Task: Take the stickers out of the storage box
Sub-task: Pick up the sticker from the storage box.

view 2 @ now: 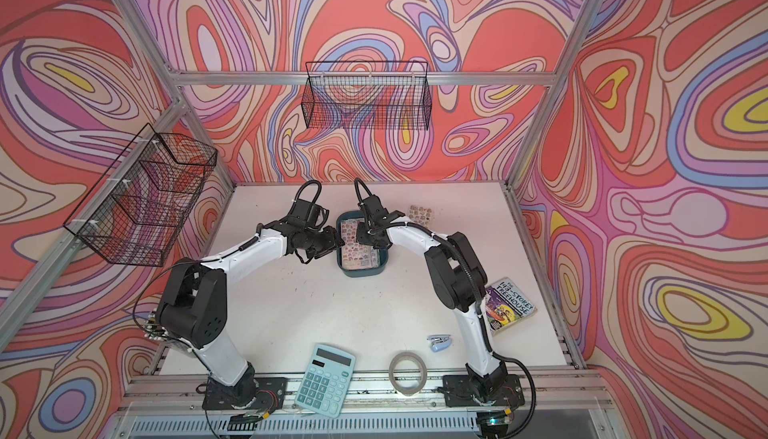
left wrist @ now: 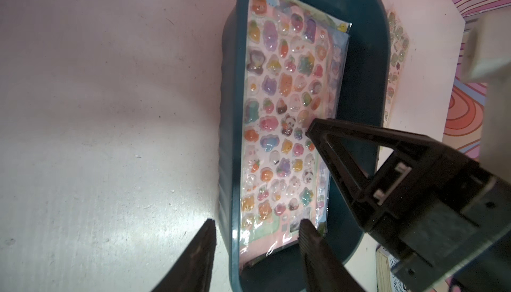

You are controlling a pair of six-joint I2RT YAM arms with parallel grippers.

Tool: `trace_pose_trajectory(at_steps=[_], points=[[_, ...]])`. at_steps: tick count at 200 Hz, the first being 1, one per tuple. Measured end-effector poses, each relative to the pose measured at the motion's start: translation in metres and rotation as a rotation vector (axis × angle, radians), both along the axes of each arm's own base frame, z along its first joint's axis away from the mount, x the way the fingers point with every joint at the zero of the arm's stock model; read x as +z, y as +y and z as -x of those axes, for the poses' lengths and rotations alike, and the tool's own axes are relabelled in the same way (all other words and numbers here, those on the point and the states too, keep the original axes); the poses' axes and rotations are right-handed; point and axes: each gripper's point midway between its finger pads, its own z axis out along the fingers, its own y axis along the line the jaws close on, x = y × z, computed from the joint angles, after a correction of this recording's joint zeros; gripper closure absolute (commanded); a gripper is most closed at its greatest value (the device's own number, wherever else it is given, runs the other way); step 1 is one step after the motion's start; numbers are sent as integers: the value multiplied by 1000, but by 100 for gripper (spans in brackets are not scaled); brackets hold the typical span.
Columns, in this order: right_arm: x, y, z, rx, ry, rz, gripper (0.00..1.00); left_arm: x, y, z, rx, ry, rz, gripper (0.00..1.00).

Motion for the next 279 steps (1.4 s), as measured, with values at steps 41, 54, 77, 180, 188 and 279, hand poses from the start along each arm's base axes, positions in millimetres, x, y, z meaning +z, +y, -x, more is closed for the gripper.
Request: trace_pose_trajectory(at_steps=[41,54,77,180,188,279], points=[[8,12,4,12,12,-101,73,-4,-1,-1,4,7,4,50],[11,14,5,15,14,-128,72,-5,0,-1,6,8,2,54],[10,14,6,16,24,-169,72,-7,0,-2,9,11,1,60],[1,13,14,23,86,-283,91,-23,-3,0,2,42,-9,62],[1,14,15,25,87,-288,93,-23,-3,0,2,42,-9,62],[11,16,15,33,72,-317,89,-23,2,3,-5,44,-39,100]])
